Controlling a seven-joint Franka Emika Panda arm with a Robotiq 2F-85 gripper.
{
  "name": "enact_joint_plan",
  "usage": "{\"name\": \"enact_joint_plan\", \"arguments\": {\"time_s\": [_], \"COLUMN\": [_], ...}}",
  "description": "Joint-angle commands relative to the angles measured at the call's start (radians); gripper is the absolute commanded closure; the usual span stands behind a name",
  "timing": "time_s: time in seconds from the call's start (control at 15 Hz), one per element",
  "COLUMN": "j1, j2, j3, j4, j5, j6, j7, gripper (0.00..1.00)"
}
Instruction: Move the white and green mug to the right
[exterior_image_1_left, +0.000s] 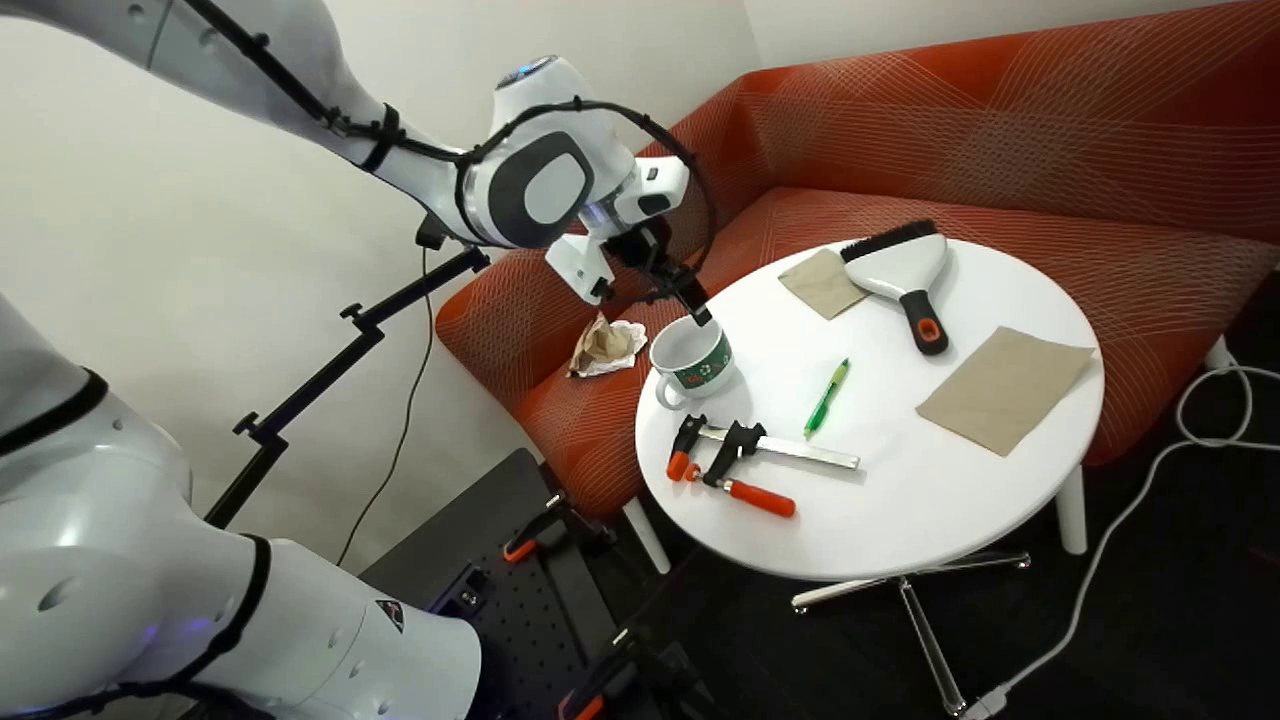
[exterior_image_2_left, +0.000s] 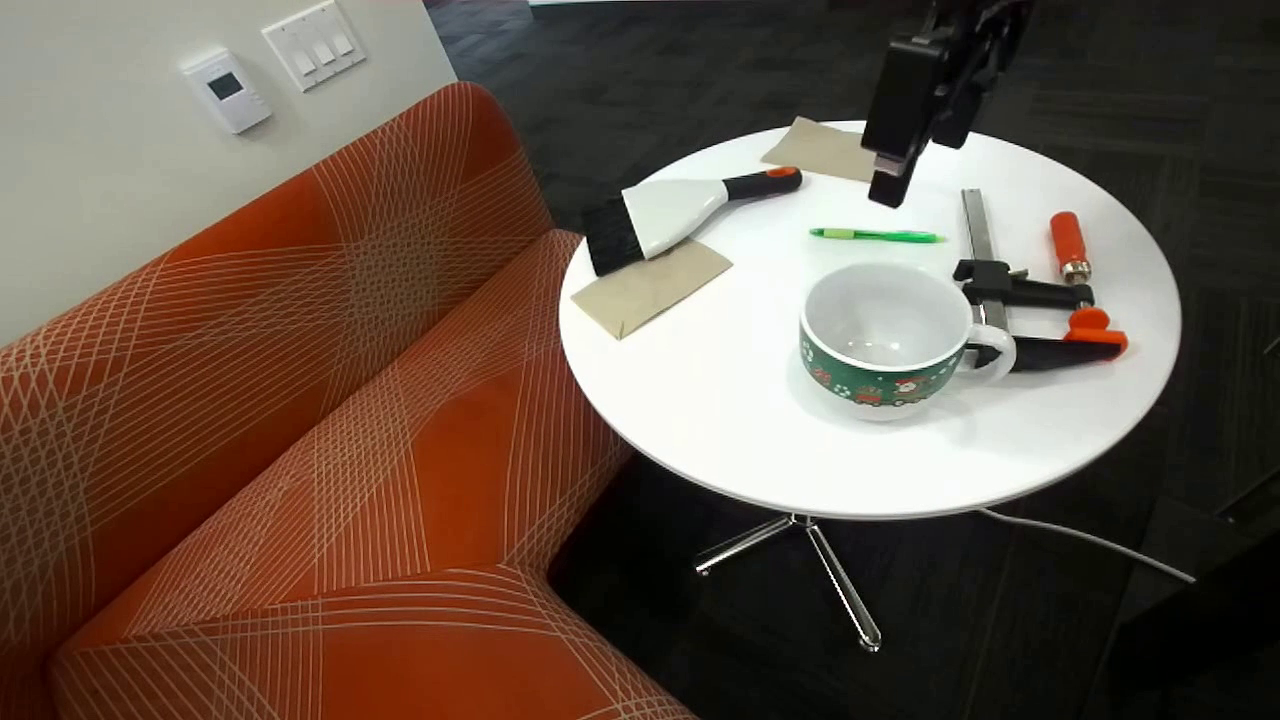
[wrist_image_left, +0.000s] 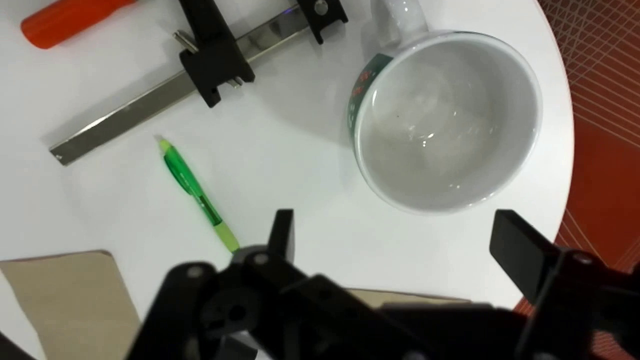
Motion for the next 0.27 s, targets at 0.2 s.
{"name": "enact_joint_plan", "arguments": {"time_s": [0.2], "j1": [-0.012], "j2": [-0.043], "j3": [0.019], "j4": [-0.015], "j5": [0.001], "j6": [-0.003], "j7": [-0.031], "gripper": [0.00]}}
